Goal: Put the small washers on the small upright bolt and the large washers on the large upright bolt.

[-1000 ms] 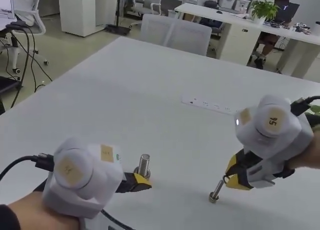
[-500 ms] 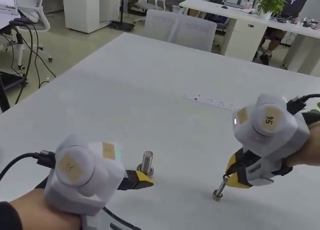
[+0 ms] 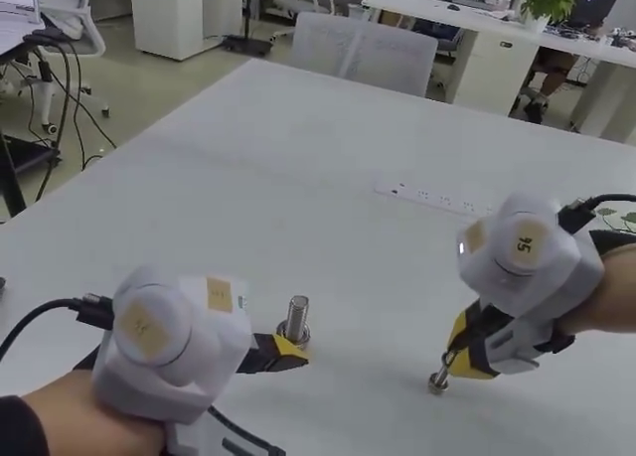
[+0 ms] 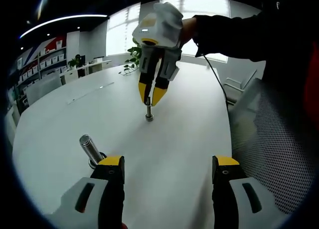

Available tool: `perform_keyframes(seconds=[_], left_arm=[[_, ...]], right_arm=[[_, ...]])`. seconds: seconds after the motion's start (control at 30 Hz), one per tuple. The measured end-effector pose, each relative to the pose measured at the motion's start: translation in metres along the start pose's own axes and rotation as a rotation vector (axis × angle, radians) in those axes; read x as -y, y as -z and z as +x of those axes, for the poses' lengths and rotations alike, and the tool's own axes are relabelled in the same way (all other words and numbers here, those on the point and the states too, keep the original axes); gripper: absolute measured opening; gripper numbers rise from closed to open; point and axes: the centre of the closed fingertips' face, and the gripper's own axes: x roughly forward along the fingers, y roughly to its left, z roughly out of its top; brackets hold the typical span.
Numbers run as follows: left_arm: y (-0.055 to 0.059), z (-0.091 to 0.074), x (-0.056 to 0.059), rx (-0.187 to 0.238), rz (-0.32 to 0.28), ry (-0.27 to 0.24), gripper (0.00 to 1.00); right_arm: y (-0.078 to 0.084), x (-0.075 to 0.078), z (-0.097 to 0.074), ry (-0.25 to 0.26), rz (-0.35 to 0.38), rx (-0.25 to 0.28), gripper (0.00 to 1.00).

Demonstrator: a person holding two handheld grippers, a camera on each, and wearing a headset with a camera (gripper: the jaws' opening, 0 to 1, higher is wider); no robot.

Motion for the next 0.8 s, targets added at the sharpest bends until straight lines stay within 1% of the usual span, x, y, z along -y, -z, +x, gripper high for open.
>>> perform_keyframes(seconds=[0.43, 0.8], left_arm=[[0.002, 0.002, 0.000, -0.008, -0.006, 0.003, 0.71], [0.004, 0.004, -0.001, -0.016, -0.013, 0.004, 0.71]], right_arm=[[0.006, -0.001, 0.016, -0.023, 0.008, -0.001, 0.14], [0.008, -0.001, 0.023, -0.032, 0.009, 0.001, 0.14]])
